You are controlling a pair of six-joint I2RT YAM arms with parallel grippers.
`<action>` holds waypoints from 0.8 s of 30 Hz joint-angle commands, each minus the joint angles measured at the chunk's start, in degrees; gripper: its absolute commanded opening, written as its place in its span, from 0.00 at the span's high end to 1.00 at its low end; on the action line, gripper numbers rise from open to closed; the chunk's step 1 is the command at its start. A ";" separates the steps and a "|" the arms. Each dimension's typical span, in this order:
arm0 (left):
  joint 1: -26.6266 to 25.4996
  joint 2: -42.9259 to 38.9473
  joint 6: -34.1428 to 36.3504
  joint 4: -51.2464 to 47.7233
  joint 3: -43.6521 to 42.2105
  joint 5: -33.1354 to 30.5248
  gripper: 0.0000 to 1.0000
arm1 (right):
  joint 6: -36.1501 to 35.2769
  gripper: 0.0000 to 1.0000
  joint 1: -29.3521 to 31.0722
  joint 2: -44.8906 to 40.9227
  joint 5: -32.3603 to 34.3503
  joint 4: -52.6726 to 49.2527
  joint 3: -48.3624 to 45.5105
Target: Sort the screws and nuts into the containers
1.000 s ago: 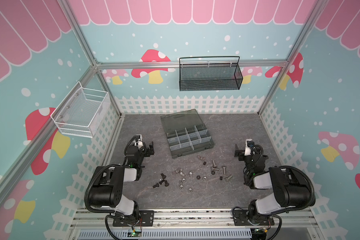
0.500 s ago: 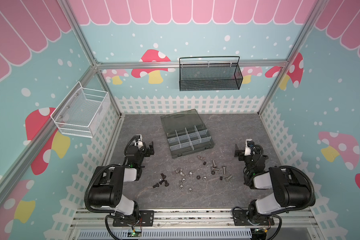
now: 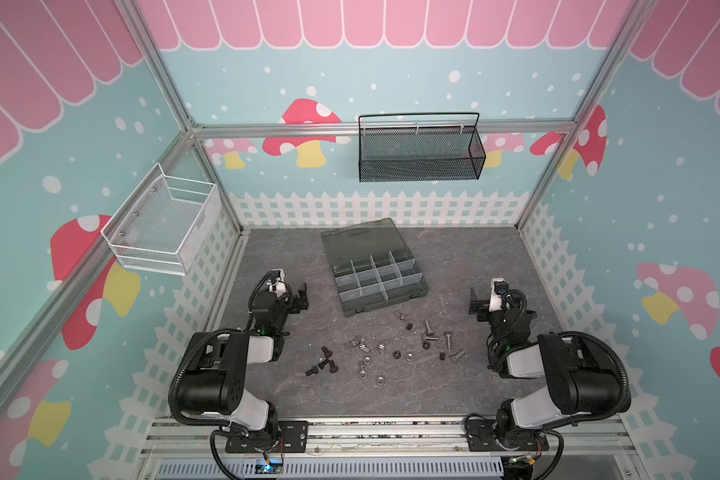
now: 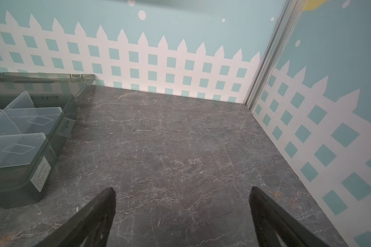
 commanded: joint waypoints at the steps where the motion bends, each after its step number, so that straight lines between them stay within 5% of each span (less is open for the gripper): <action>1: -0.12 -0.19 1.05 1.39 0.35 0.73 0.00 | -1.06 0.02 0.05 -0.07 -0.32 0.44 0.51; 12: -0.10 -1.22 0.01 3.61 -1.13 -1.90 0.00 | -0.88 0.02 0.07 -0.94 -0.26 -2.28 1.92; 18: -0.21 -9.17 -1.08 1.74 -4.02 -4.90 0.00 | 0.99 0.02 0.10 -3.84 4.28 -8.82 3.90; 24: -0.95 -20.39 -5.88 -11.73 -3.61 -7.25 0.00 | 5.75 0.02 0.12 -7.21 11.62 -20.58 7.61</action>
